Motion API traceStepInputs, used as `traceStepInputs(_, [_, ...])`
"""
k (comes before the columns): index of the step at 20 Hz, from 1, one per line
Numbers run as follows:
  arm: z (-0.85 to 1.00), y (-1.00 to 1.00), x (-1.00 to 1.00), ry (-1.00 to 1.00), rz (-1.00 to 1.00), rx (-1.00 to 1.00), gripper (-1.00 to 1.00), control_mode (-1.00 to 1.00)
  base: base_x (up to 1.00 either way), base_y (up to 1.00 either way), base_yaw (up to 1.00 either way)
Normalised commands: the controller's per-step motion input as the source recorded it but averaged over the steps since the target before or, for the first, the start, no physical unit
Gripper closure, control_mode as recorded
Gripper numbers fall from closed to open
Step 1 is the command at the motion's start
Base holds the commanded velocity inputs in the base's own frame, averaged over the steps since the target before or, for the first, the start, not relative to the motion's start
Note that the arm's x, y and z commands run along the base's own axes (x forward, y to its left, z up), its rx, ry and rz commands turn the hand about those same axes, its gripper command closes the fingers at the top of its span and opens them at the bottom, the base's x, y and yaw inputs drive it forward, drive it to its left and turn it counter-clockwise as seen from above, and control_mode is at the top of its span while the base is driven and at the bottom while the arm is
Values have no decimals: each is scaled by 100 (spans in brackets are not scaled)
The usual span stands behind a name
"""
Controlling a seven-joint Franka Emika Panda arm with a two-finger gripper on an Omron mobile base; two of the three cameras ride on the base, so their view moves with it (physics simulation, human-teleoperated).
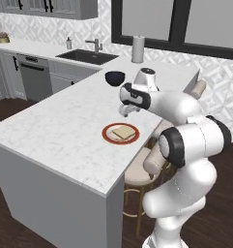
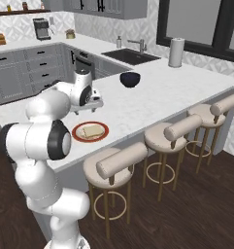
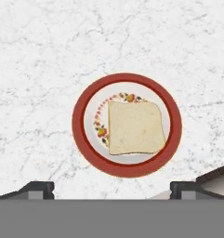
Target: Start the toaster. Once the lever pops up, take the bread to the plate on the dining counter.
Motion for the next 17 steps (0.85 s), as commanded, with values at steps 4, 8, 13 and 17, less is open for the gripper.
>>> traceStepInputs(4, [30, 0, -84, 0, 0, -12, -100, -100, 0, 0, 0])
traceStepInputs(8, [68, 0, -95, 0, 0, 0, -100, -100, 0, 0, 0])
traceStepInputs(13, [71, 0, -88, 9, -4, 0, -100, -100, 0, 0, 0])
traceStepInputs(17, [87, 0, -68, 5, -10, 0, -100, -100, 0, 0, 0])
